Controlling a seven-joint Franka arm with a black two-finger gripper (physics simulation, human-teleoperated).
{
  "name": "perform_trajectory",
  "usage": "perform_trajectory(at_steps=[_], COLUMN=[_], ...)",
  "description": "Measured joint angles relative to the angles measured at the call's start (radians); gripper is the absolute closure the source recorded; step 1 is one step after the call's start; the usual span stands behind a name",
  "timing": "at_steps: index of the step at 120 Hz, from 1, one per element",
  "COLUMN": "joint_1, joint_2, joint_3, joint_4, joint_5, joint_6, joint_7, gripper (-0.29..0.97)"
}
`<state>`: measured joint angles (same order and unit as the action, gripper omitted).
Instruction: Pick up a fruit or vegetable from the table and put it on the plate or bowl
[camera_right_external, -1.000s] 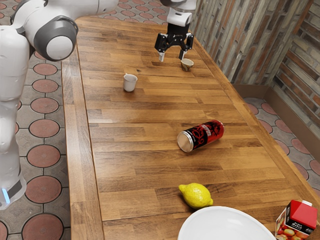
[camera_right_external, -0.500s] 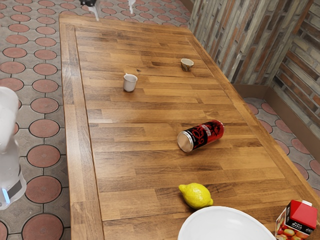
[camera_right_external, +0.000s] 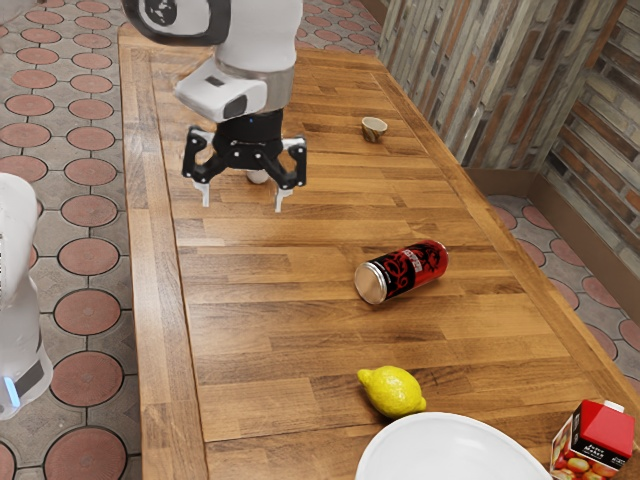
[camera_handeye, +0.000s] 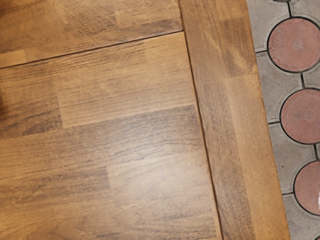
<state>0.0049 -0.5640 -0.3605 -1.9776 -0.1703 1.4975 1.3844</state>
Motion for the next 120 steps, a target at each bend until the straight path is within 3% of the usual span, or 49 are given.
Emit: perform_trajectory(at_steps=[17,54,82,120], joint_1=[0.063,0.092,0.089,0.085], joint_2=[0.079,0.167,0.22,0.403], joint_3=[-0.048,-0.006,-0.157,-0.214], joint_4=[0.03,0.1,0.101,0.101], joint_5=[-0.037,-0.054,-0.082,-0.088], joint_6=[0.055,0.048,0.088,0.236], joint_7=[-0.124,-0.437,-0.605,-0.749], gripper=[0.0,0.0,0.0,0.0])
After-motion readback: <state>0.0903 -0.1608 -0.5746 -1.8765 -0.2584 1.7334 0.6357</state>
